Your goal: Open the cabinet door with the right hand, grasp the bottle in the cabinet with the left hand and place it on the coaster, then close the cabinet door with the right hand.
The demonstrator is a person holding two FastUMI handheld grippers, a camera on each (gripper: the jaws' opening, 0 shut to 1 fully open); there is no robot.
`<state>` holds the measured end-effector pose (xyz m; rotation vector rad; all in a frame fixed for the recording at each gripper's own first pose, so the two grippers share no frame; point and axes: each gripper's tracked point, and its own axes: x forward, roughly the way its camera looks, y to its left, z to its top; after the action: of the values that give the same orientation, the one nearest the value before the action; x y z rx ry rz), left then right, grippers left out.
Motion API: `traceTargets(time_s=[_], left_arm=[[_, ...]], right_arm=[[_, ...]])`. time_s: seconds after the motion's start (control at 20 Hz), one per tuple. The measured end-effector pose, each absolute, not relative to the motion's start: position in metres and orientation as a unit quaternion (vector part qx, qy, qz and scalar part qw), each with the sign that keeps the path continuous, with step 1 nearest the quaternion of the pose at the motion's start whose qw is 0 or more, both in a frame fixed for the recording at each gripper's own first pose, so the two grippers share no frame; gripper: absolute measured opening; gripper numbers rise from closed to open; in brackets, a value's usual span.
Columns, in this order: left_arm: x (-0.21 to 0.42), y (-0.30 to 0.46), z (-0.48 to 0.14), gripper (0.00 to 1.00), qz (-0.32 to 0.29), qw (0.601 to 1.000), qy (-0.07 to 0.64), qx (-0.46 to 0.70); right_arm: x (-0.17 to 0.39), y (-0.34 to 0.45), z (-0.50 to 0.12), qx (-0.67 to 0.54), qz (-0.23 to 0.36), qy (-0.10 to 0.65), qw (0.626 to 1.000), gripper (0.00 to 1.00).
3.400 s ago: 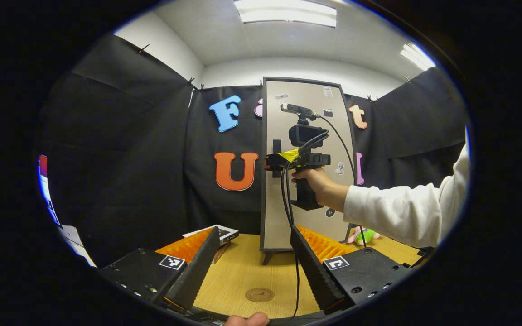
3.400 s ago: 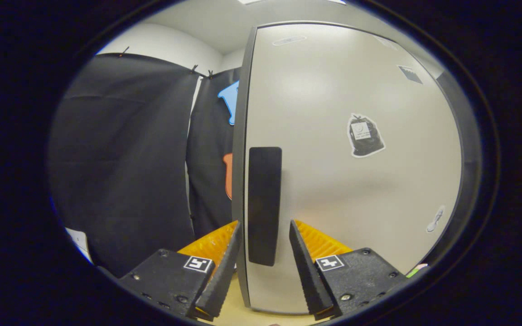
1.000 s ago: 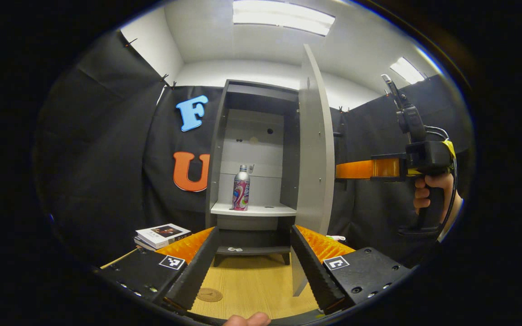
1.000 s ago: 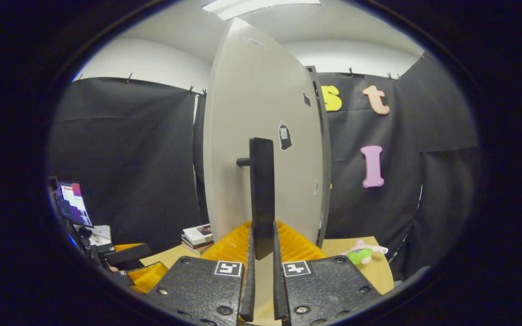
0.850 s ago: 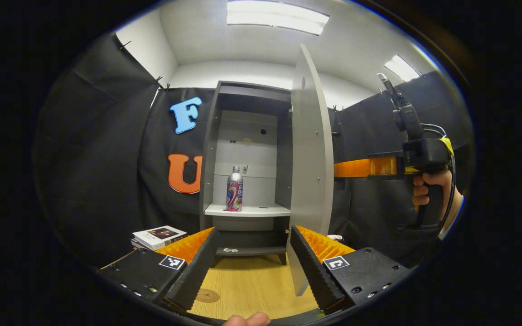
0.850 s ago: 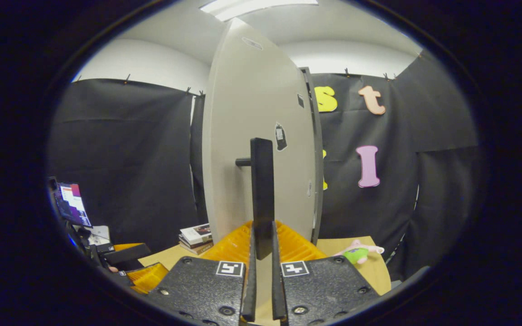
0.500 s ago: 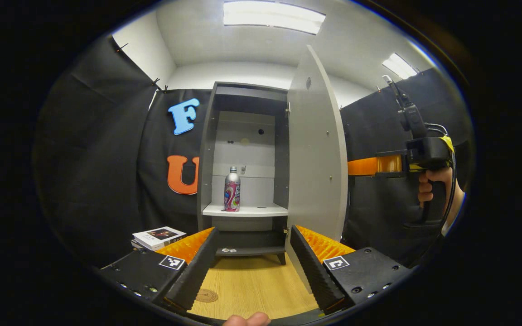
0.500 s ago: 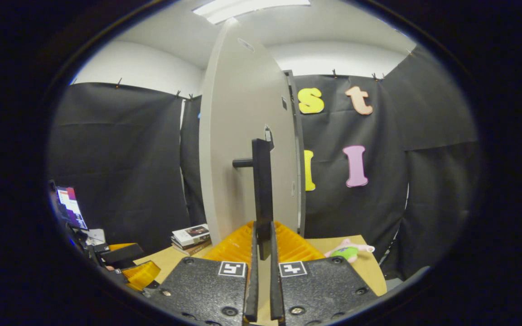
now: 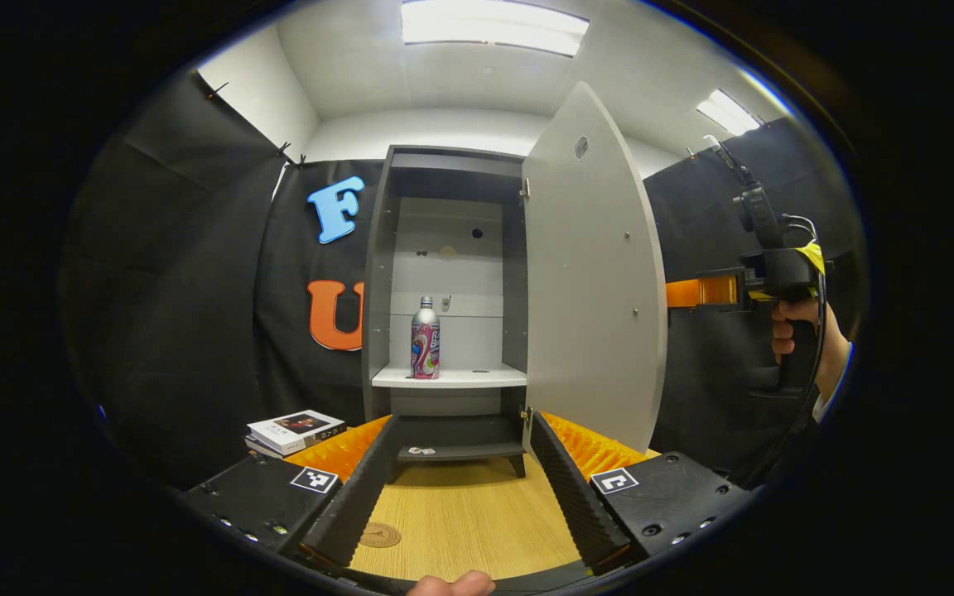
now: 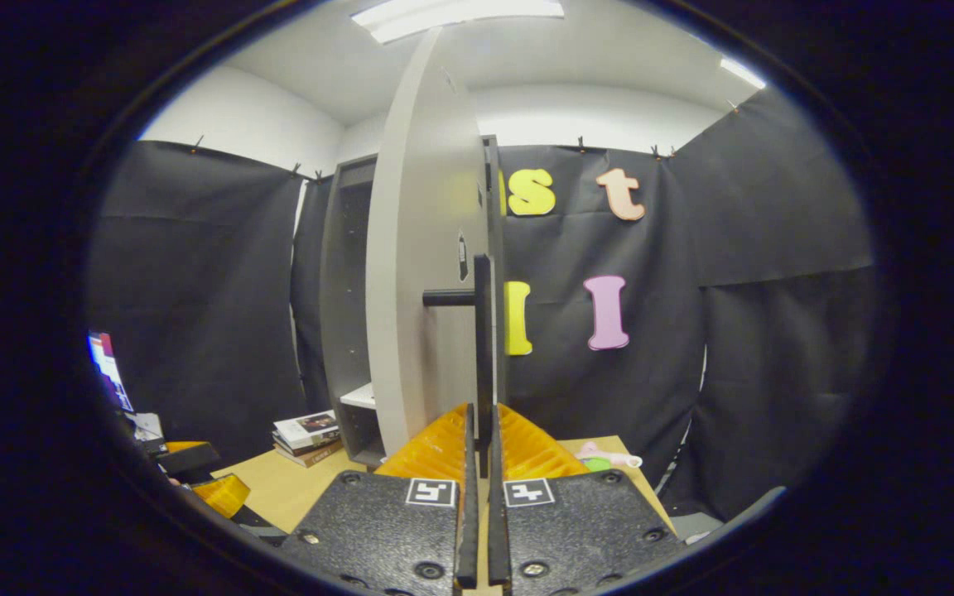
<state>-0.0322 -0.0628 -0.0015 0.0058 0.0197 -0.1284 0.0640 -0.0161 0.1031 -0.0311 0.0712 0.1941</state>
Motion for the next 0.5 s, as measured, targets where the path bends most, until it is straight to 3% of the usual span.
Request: traceTargets(time_s=[0.5], left_arm=[[-0.032,-0.058,-0.006,0.95,-0.048,0.999,0.009,0.002]], right_arm=[[0.036,-0.034,0.107,0.002,0.096,0.017,0.995,0.08]])
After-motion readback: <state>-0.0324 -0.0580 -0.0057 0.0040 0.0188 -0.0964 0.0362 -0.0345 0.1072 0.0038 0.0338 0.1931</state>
